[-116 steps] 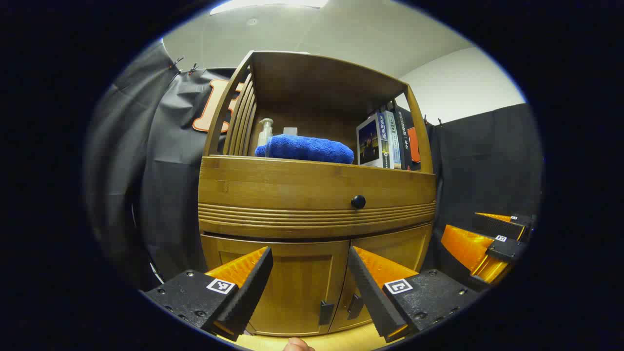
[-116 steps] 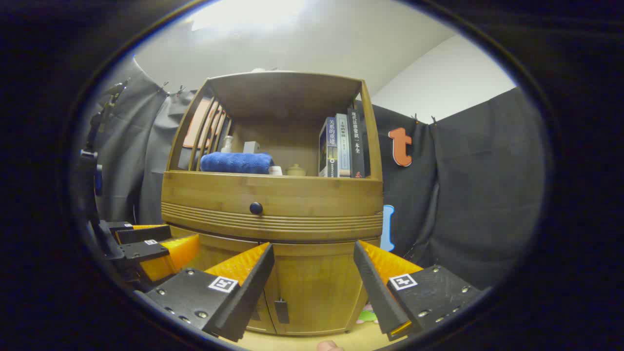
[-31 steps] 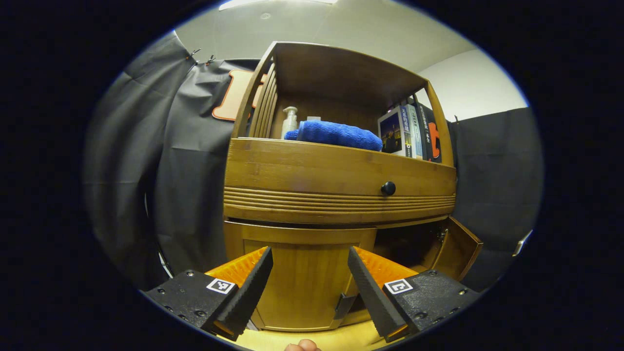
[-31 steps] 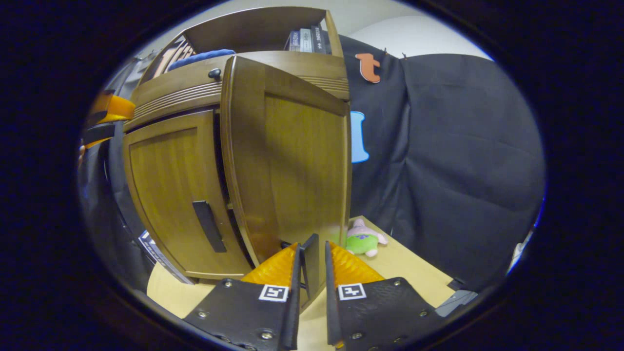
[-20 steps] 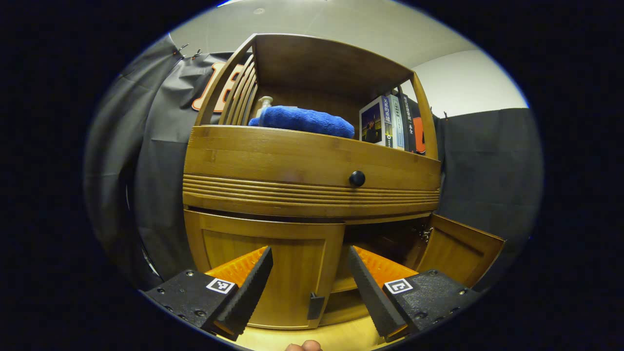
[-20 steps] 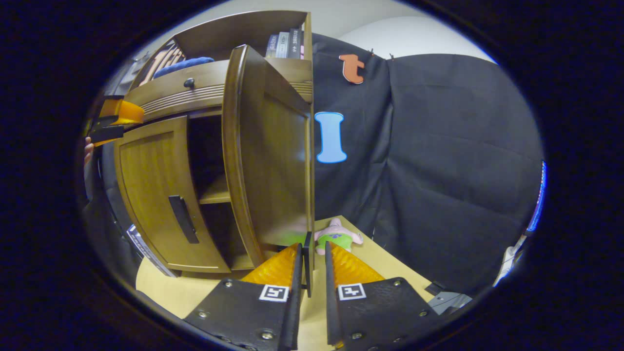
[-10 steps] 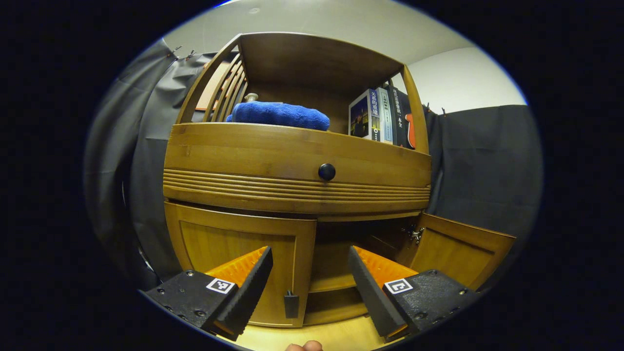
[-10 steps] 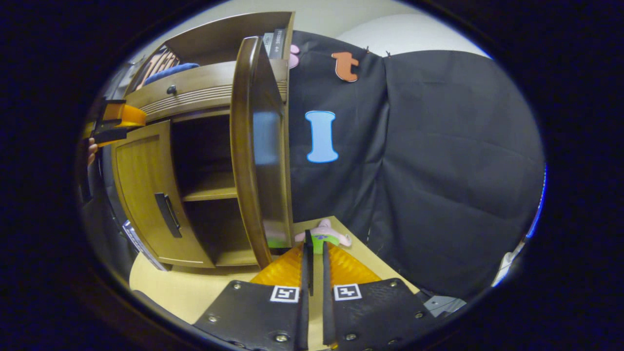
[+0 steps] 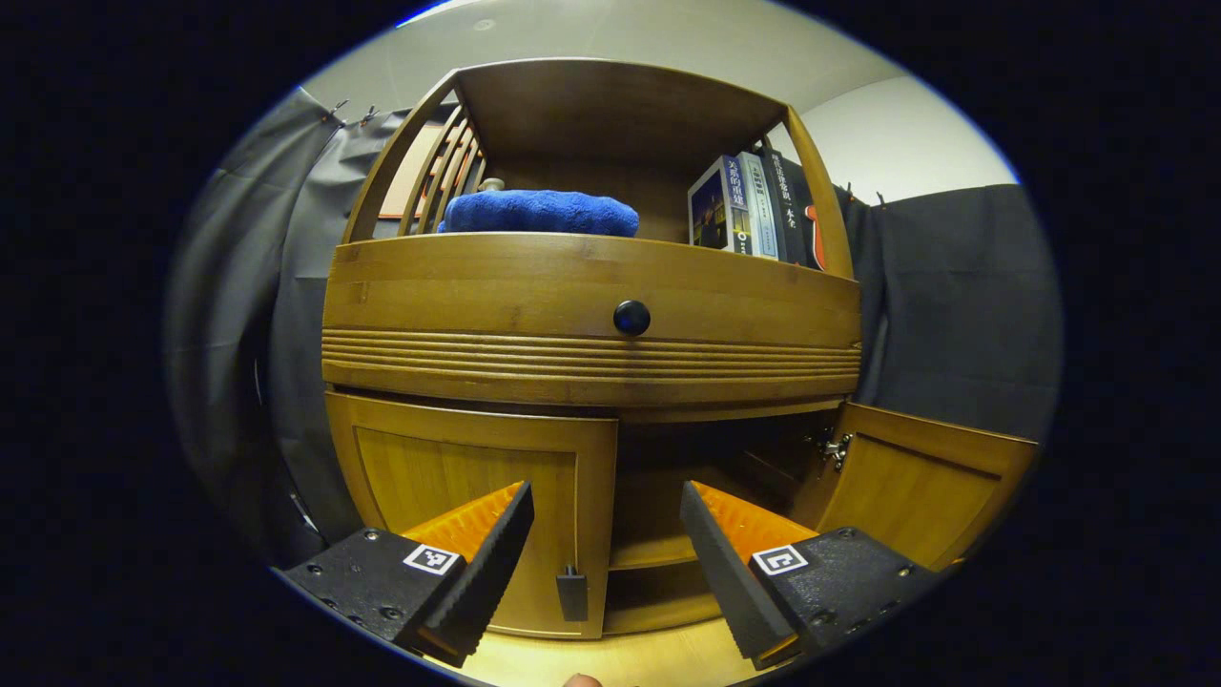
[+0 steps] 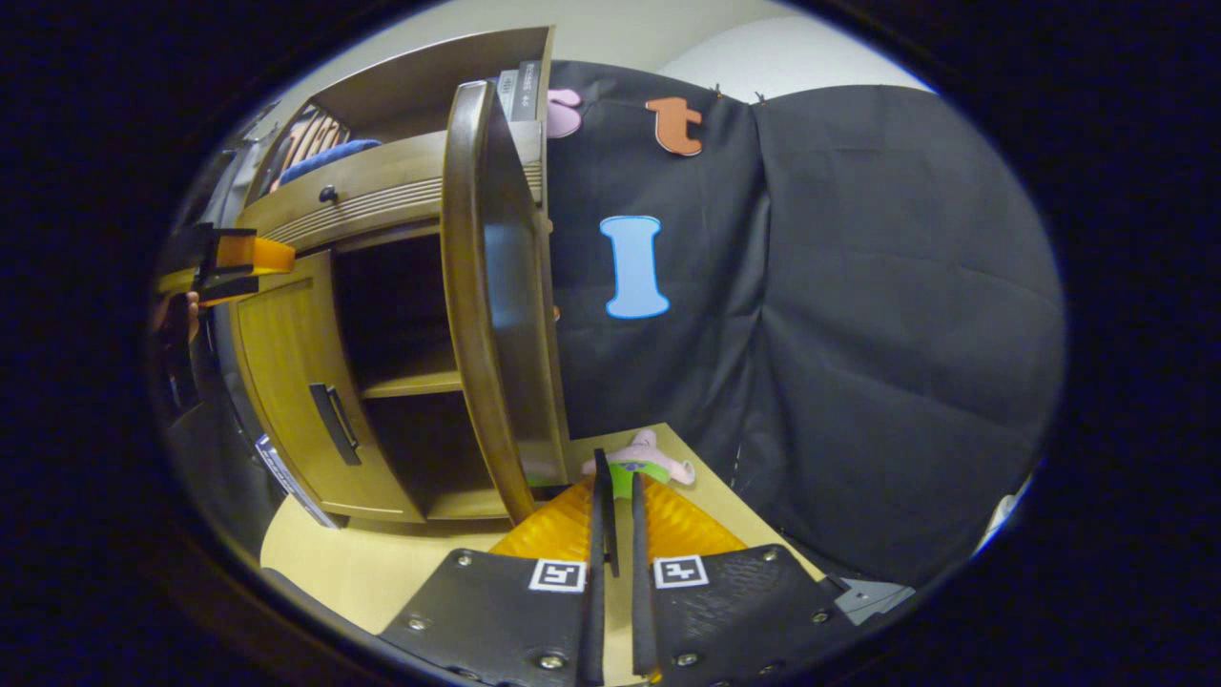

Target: Open the right door of the double-door shoe cabinet with the right hand, and open the left door with the left hand.

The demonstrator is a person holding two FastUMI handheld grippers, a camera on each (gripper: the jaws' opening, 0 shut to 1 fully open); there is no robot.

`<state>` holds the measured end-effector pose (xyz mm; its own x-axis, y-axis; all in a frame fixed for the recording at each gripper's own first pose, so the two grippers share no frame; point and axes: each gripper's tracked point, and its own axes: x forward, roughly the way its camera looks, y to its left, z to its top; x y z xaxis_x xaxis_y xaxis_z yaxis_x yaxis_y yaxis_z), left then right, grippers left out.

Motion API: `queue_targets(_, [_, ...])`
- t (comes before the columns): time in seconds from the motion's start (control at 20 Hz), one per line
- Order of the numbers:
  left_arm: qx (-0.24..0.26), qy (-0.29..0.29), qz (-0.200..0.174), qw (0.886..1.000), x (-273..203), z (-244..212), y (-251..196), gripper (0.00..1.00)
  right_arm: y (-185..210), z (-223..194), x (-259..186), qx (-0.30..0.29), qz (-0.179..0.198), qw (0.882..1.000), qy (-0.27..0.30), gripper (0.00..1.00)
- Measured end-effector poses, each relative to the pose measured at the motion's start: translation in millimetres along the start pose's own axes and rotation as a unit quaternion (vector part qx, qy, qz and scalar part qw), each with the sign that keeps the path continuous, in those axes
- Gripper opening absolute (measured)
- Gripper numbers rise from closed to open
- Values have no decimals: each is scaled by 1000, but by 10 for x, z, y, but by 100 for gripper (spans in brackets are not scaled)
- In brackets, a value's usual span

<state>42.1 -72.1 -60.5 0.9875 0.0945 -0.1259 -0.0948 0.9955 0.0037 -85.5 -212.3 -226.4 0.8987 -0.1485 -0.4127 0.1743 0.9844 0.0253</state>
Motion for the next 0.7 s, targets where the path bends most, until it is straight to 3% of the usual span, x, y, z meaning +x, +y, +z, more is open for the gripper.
queue_targets(0.25, [5, 9, 15, 1000, 83, -120, 52, 92, -331, 136, -103, -11, -41, 999, -19, 12])
queue_targets(0.45, [7, 18, 23, 1000, 158, -264, 89, 96, -423, 374, -258, -1, -47, 998, -43, 12])
queue_targets(0.65, [10, 43, 42, 998, 237, -532, 186, 92, -396, 689, -471, 7, -45, 996, -74, 12])
queue_targets(0.7, [12, 51, 46, 998, 259, -621, 216, 96, -376, 776, -529, 8, -44, 996, -82, 12])
